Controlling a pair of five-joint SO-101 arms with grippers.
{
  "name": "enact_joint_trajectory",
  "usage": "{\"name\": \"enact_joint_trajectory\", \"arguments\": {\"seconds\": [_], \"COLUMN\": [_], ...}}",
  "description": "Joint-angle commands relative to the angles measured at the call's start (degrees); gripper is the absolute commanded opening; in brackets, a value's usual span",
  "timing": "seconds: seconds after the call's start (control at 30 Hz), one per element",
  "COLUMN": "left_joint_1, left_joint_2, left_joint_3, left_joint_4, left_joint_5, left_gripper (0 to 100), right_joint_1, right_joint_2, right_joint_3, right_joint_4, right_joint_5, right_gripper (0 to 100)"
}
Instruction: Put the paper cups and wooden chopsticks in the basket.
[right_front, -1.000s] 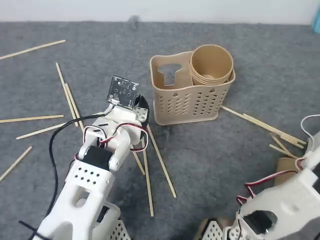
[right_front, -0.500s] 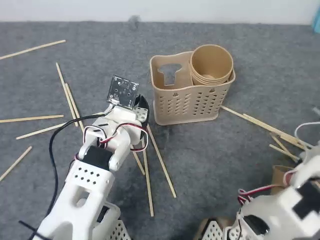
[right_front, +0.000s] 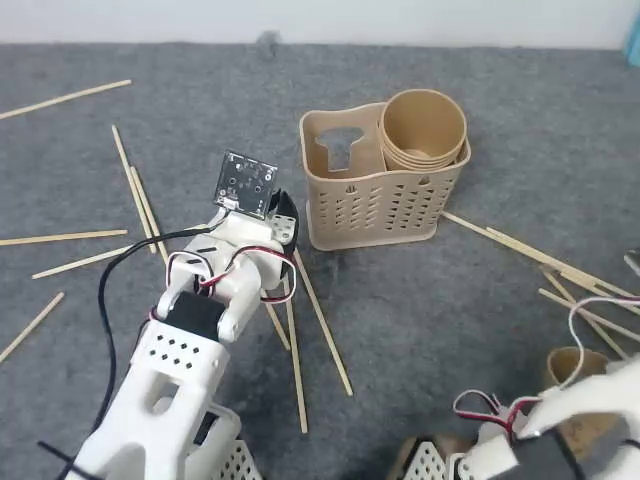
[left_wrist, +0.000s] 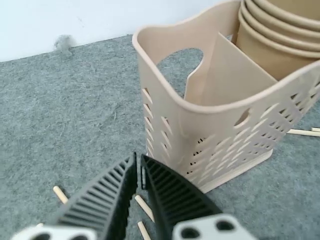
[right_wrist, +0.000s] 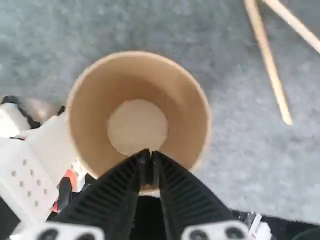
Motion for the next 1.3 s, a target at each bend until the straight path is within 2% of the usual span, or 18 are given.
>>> {"name": "enact_joint_trajectory", "arguments": {"seconds": [0.0, 0.2, 0.27, 0.37, 0.53, 0.6, 0.83, 1.07, 1.27], "left_joint_1": [0.7, 0.7, 0.7, 0.7, 0.7, 0.7, 0.7, 0.7, 0.7], "left_joint_2": [-1.2, -1.2, -1.2, -1.1, -1.1, -1.1, -1.2, -1.2, -1.2], "left_joint_3": [-0.3, -0.3, -0.3, -0.3, -0.3, -0.3, 0.1, 0.1, 0.1], "left_joint_4": [-1.4, -1.4, -1.4, -1.4, -1.4, -1.4, -1.5, -1.5, -1.5], "left_joint_5": [-0.7, -0.7, -0.7, -0.7, -0.7, -0.7, -0.7, -0.7, -0.7], "left_gripper": [1, 1, 1, 1, 1, 1, 1, 1, 1], "right_joint_1": [3.8, 7.8, 8.2, 8.1, 8.3, 8.3, 8.3, 8.2, 8.1], "right_joint_2": [-3.2, -3.7, -3.8, -3.8, -3.8, -3.8, -3.1, -3.1, -3.2], "right_joint_3": [-0.3, 7.3, 5.7, 1.5, -2.4, -3.4, -2.1, 7.8, 8.9], "right_joint_4": [2.5, 2.5, 2.5, 2.5, 2.5, 2.5, 2.0, -5.5, -6.0], "right_joint_5": [1.8, 8.2, 8.1, 4.0, 1.5, 1.5, 1.8, 1.8, 1.5], "right_gripper": [2.0, 2.0, 2.1, 3.2, 18.4, 21.7, 17.5, 14.5, 3.7]}}
